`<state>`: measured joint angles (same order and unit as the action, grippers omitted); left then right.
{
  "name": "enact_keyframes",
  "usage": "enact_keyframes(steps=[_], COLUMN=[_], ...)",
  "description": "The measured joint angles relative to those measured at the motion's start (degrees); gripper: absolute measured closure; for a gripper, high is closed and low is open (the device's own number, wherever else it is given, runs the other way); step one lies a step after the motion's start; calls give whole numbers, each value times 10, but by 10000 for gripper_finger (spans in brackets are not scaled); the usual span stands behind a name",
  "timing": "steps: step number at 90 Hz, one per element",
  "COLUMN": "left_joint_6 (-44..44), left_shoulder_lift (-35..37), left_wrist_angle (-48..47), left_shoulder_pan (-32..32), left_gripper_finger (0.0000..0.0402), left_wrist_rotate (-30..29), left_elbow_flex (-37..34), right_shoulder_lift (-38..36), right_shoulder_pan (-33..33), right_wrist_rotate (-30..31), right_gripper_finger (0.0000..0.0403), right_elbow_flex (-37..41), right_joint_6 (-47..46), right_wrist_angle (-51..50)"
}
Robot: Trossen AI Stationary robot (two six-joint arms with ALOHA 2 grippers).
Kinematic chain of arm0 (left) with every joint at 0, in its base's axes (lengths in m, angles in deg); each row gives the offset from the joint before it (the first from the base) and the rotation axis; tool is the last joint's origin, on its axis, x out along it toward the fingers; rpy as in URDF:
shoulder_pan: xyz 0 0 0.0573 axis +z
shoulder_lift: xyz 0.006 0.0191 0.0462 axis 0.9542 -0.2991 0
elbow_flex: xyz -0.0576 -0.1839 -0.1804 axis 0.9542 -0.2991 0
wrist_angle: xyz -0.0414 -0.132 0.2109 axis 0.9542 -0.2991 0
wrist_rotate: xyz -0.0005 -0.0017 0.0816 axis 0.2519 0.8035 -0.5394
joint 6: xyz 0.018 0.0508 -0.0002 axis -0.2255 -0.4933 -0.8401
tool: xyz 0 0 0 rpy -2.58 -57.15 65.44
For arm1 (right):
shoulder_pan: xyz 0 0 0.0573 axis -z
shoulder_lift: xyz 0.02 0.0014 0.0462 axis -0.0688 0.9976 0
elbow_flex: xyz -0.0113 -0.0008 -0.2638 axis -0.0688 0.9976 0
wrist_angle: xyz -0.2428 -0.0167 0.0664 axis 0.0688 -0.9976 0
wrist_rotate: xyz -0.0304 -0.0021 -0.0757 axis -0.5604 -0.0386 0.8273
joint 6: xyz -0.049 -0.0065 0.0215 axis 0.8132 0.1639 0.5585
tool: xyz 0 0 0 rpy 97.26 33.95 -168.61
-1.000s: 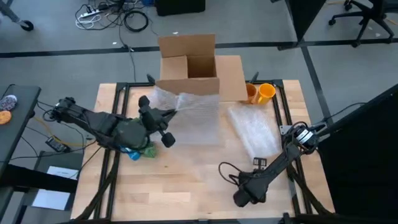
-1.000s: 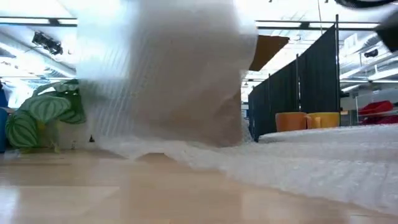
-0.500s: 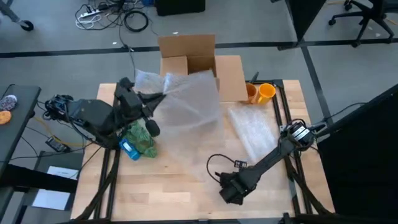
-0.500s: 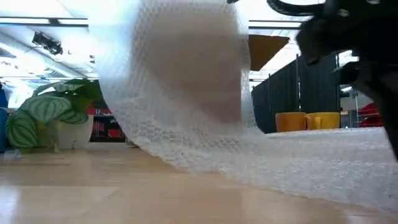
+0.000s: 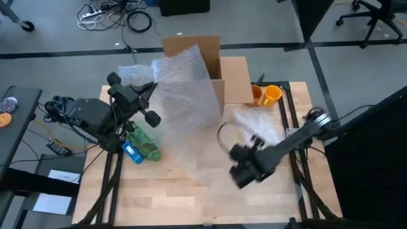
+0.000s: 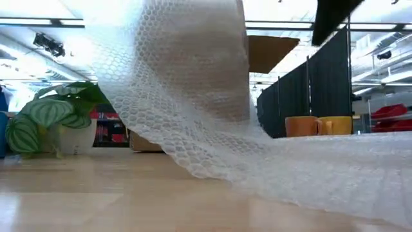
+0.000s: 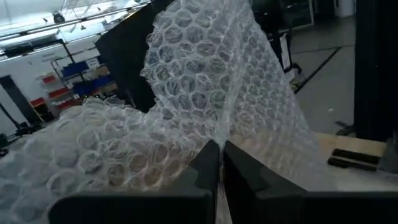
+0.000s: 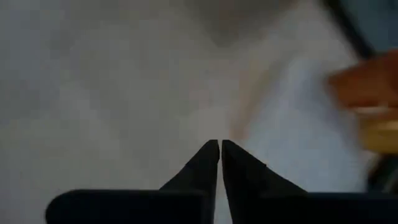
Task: Wrap mug
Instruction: Wrap the yellow mug with the bubble wrap
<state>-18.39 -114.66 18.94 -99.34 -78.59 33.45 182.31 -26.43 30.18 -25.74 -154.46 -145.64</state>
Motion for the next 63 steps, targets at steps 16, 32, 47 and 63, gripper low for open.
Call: enact_keyframes(steps=[16, 32, 47, 63], left_joint_6=[2, 3, -3, -3], left_shoulder_lift=[-1, -1, -1, -1], left_wrist_angle=[-4, -10, -10, -11], left_shoulder_pan=[-4, -4, -4, -4], left_gripper_finger=[402, 402, 402, 402], left_wrist_rotate=[5, 7, 8, 8], left_elbow_flex=[-8, -9, -9, -9], right_shoulder_lift=[-107, -164, -182, -175], right_shoulder_pan=[73, 180, 256, 320], right_wrist_rotate=[3, 2, 15, -2], right_gripper_finger=[403, 403, 401, 401], right_elbow_flex=[37, 89, 110, 163], right_joint_6=[-11, 55, 77, 108], right_wrist_angle=[-16, -18, -24, -11])
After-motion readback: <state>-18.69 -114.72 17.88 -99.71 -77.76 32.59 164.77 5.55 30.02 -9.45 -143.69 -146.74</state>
